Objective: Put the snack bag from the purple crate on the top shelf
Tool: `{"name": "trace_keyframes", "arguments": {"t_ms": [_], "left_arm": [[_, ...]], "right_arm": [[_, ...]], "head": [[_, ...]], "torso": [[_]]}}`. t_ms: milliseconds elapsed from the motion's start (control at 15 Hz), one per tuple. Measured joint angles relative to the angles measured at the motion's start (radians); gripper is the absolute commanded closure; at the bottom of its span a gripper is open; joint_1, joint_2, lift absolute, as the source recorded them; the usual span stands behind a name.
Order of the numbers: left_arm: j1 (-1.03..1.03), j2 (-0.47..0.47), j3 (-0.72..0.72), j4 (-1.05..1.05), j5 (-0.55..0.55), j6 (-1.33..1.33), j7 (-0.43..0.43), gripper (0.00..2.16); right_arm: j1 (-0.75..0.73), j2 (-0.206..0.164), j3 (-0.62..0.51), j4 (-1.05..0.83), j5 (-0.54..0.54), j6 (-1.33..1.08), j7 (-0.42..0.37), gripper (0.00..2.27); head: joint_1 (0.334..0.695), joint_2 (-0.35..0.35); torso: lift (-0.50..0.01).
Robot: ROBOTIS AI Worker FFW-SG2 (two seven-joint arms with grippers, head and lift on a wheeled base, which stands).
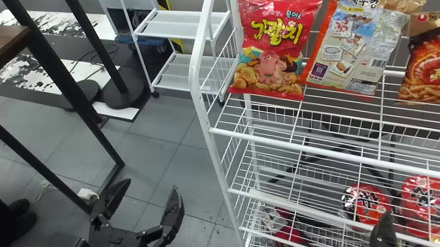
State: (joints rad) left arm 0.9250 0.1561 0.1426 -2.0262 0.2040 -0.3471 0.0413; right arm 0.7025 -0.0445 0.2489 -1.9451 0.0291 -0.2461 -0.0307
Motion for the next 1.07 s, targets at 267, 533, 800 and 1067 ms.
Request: {"name": "trace_keyframes", "arguments": {"t_ms": [267,533,800,1067], "left_arm": [[0.000,0.000,0.000,0.000,0.000,0.000,0.000,0.07],[-0.001,0.000,0.000,0.000,0.000,0.000,0.000,0.07],[-0.003,0.000,-0.001,0.002,0.000,0.001,0.000,0.07],[-0.005,0.000,-0.001,0.005,0.000,0.002,0.000,0.08]], "right_arm": [[-0.001,0.000,0.001,0.004,0.000,0.000,0.000,0.13],[-0.004,0.002,0.001,0.008,0.000,-0.001,-0.005,0.13],[-0.007,0.001,0.001,0.011,0.000,0.000,-0.009,0.13],[-0.009,0.000,0.001,0.012,0.001,0.005,-0.009,0.13]], "head": [[0.695,0.350],[0.695,0.350],[0.695,0.350],[0.695,0.350]], "torso": [[-0.093],[-0.109],[-0.125],[-0.141]]}}
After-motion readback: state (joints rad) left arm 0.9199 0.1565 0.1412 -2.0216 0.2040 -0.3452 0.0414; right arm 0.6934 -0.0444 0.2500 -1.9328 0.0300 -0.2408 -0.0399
